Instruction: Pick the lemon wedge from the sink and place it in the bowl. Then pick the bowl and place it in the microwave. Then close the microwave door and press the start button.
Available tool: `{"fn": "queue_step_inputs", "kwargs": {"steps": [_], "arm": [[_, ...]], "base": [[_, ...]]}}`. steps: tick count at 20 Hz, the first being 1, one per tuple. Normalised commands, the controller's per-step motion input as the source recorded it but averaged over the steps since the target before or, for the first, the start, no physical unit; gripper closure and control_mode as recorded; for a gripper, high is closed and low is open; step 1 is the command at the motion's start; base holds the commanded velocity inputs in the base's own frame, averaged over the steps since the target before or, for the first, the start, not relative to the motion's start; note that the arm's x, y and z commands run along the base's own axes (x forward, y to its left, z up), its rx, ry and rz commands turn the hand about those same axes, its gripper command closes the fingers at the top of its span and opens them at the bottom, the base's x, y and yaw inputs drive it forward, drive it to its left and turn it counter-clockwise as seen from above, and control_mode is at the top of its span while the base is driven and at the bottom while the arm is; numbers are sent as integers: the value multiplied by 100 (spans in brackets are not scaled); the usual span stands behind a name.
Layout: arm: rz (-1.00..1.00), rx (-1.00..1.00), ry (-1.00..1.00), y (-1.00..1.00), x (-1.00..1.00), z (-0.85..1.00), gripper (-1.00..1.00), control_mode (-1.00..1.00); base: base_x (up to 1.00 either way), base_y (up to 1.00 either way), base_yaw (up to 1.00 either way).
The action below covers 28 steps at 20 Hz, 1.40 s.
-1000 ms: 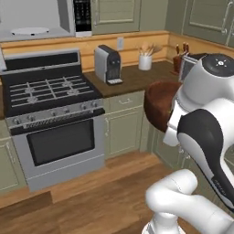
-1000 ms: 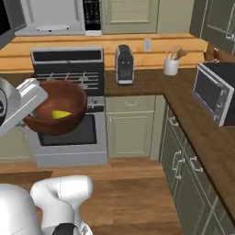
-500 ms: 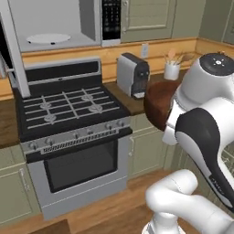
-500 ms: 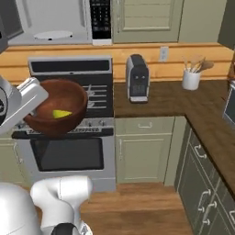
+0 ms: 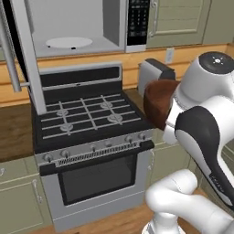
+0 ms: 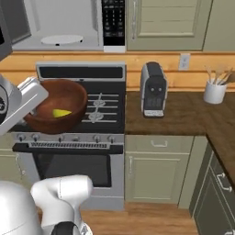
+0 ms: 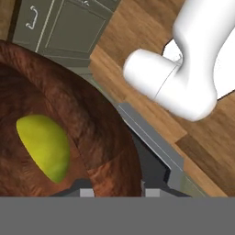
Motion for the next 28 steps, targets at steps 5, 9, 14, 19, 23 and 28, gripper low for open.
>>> {"fn": "queue_step_inputs", "kwargs": {"steps": [5,9,14,19,23,28], "arm": [[0,0,0,0,0,0,100,100],[0,0,0,0,0,0,100,100],[0,0,0,0,0,0,100,100],[0,0,0,0,0,0,100,100],[2,12,-9,13,3,25,100,-100],[17,5,-12,52,56,60,100,-100]], "base": [[62,41,0],[58,37,0],[3,20,0],[-19,0,0],[-3,0,0],[0,0,0]]}}
